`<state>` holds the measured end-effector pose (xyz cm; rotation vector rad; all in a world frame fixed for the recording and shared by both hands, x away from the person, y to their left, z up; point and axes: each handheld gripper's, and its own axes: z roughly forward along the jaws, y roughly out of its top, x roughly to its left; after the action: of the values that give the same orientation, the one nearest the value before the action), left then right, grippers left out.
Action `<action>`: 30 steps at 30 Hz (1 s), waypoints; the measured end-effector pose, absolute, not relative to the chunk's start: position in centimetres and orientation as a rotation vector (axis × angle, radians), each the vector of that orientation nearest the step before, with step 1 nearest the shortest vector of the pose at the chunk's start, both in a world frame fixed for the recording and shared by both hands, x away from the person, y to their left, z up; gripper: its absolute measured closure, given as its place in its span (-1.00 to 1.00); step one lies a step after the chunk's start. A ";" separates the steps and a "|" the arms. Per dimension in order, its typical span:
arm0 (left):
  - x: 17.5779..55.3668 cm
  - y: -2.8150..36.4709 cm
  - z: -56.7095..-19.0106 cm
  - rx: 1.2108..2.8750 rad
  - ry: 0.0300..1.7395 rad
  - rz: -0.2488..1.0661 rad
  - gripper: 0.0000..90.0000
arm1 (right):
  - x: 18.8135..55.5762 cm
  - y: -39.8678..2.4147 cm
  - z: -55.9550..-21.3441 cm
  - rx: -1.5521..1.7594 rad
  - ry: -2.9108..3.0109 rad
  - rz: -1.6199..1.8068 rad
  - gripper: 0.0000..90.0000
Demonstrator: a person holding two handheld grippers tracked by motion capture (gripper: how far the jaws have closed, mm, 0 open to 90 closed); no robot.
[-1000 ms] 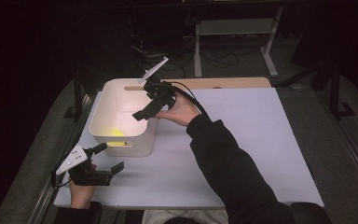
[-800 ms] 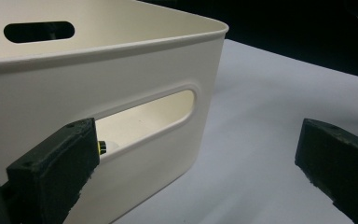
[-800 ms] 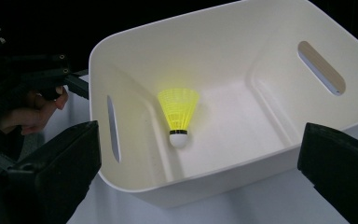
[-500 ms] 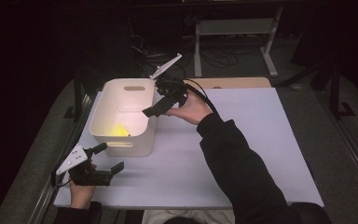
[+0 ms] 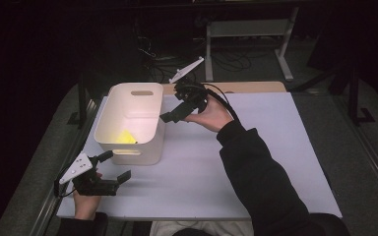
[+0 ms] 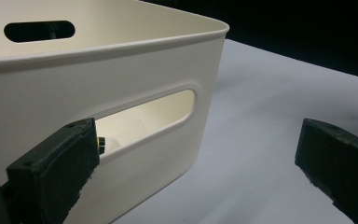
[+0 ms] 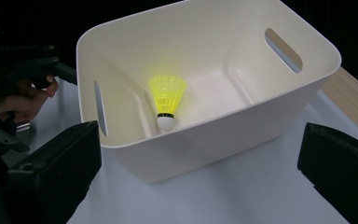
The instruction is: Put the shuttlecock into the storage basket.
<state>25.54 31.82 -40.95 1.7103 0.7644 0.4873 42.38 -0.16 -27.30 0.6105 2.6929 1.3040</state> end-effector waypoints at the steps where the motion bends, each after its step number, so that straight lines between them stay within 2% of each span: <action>1: 25.5 31.8 -41.0 1.709 0.763 0.487 -1.00 | 42.4 -0.3 -27.3 0.618 2.693 1.303 -1.00; 30: 25.6 31.8 -41.0 1.711 0.766 0.484 -1.00 | 40.9 -5.9 -28.4 0.668 2.618 1.343 -1.00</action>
<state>25.55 31.78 -40.99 1.7110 0.7664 0.4839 40.93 -5.95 -28.38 0.6680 2.6184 1.3433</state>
